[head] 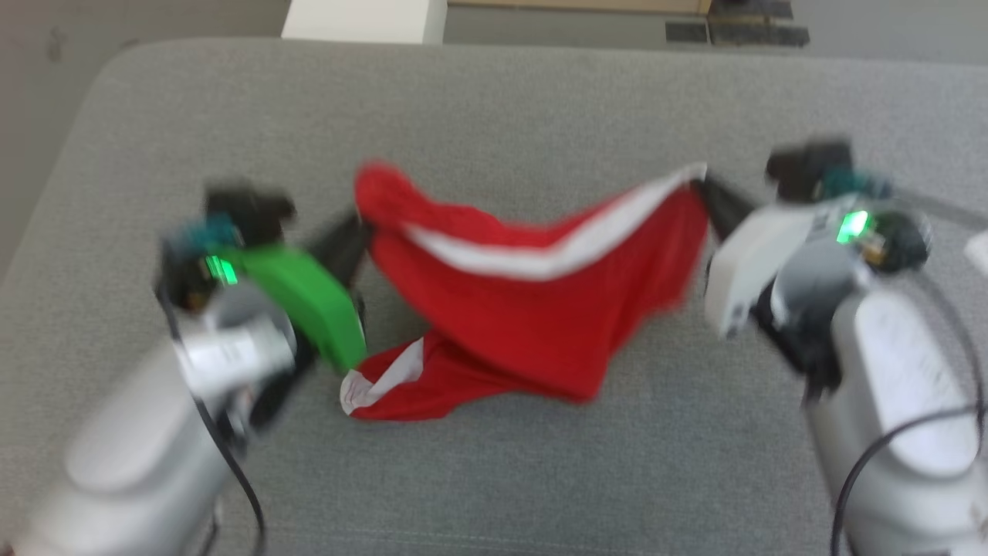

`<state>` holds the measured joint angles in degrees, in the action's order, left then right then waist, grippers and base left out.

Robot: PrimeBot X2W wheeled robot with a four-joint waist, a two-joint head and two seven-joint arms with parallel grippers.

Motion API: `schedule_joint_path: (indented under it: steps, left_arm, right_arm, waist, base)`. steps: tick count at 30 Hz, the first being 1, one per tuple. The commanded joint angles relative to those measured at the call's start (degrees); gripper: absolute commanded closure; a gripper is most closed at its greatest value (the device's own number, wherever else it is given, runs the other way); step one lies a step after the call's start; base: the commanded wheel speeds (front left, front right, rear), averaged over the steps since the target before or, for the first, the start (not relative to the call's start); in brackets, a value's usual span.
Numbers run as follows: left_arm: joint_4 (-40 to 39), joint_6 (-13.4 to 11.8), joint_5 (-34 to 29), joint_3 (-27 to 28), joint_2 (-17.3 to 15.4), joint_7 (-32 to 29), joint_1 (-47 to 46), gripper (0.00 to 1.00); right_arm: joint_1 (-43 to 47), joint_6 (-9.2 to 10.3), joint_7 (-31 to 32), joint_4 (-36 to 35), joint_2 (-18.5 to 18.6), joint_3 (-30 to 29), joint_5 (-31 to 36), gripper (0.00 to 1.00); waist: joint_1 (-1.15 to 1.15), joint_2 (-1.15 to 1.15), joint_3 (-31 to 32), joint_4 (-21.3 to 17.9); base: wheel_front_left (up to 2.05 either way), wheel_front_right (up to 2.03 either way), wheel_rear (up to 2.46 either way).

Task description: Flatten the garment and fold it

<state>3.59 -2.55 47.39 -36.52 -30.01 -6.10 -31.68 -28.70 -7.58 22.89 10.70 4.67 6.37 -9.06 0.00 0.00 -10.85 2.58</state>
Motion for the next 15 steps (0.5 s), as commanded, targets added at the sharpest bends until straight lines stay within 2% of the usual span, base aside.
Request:
schedule_joint_path:
  steps: [1, 4, 7, 15]
  left_arm:
    - [-0.29, 0.61, 0.5, 1.16, -0.22, -1.11, -3.9, 1.0]
    - [0.97, 1.31, 2.19, 3.54, 0.08, -4.51, -12.22, 1.0]
    - [3.74, 1.05, -1.27, 3.71, -1.02, -7.03, -21.01, 1.0]
    - [11.86, -0.91, -1.32, 11.02, 3.32, -2.7, -41.03, 1.0]
  right_arm:
    - [-3.49, 0.09, 0.65, -0.04, 0.8, 0.26, -0.34, 1.0]
    - [-11.81, 0.09, 1.7, 1.27, 2.52, 1.2, -0.95, 1.0]
    - [-20.02, 0.09, 1.9, 3.24, 4.28, 2.31, -1.04, 1.0]
    - [-41.17, 0.09, -2.51, 10.53, 6.35, 2.21, 0.49, 1.0]
  waist:
    - [0.0, 0.0, -2.69, -0.98]
    - [0.0, 0.0, -6.07, -2.1]
    - [0.0, 0.0, -9.32, -3.08]
    - [0.0, 0.0, -17.04, -5.85]
  base:
    - [0.0, 0.0, 0.0]
    - [0.0, 0.0, 0.0]
    - [0.0, 0.0, 0.0]
    - [0.0, 0.0, 0.0]
